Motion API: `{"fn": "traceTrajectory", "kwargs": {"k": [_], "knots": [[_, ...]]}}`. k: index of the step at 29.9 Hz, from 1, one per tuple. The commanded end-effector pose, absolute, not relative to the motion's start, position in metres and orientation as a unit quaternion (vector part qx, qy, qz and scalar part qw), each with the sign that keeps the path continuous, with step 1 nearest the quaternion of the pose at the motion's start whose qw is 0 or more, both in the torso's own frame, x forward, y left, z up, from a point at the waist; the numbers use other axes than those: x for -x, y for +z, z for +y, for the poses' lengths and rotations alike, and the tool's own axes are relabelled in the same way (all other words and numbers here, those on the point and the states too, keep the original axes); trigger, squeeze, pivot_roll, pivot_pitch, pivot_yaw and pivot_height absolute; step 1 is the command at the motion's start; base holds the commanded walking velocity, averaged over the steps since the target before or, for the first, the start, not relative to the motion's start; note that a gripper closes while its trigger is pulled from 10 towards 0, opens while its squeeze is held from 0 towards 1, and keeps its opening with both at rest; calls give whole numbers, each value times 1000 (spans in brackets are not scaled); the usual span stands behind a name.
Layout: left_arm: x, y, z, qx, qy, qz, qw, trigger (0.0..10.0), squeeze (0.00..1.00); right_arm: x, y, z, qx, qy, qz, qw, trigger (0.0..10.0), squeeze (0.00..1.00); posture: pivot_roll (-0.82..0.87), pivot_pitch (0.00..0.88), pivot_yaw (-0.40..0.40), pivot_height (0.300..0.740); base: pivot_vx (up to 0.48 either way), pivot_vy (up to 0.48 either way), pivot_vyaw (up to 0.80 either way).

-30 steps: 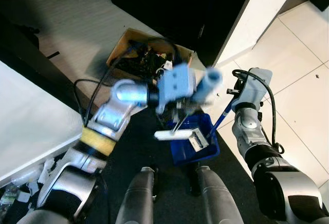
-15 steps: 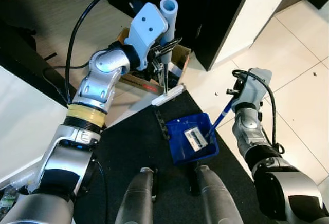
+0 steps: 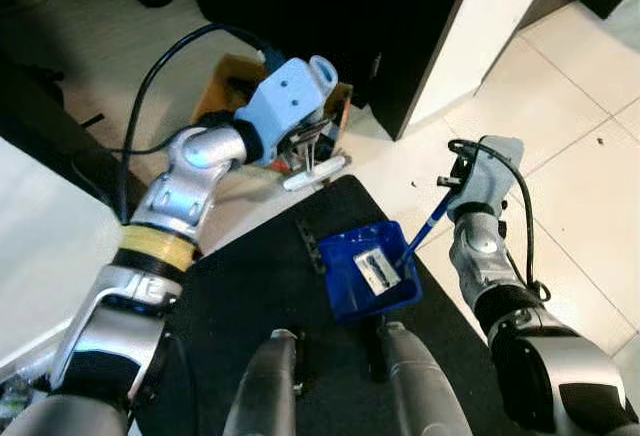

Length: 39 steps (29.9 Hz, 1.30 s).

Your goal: Sweep floor

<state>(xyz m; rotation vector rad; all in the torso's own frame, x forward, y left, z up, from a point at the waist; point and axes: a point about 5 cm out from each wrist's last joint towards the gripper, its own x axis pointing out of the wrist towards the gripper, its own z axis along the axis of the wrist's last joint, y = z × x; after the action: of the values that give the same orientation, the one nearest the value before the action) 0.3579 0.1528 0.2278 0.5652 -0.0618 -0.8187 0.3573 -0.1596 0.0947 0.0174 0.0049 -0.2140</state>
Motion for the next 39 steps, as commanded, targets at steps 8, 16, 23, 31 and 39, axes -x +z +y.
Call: {"fn": "traceTrajectory", "kwargs": {"k": [8, 16, 23, 31, 39], "knots": [[-355, 217, 202, -232, -388, 88, 888, 10000, 0, -347, 73, -165, 9, -113, 51, 992, 10000, 0, -7, 315, -34, 740, 0, 0, 0], [-363, 214, 222, -271, -289, 100, 913, 10000, 0, -349, 75, -164, 9, -111, 49, 993, 10000, 0, -6, 310, -36, 740, 0, 0, 0], [-372, 210, 228, -286, -196, 93, 933, 10000, 0, -349, 76, -164, 10, -108, 47, 993, 10000, 0, -9, 291, -38, 740, 0, 0, 0], [-372, 178, 217, -241, -126, 54, 961, 10000, 0, -349, 76, -163, 9, -107, 47, 993, 10000, 0, -6, 287, -39, 740, 0, 0, 0], [-362, 124, 175, -198, -126, 69, 970, 10000, 0, -349, 76, -161, 8, -105, 49, 993, 10000, 0, -9, 296, -38, 740, 0, 0, 0]]}}
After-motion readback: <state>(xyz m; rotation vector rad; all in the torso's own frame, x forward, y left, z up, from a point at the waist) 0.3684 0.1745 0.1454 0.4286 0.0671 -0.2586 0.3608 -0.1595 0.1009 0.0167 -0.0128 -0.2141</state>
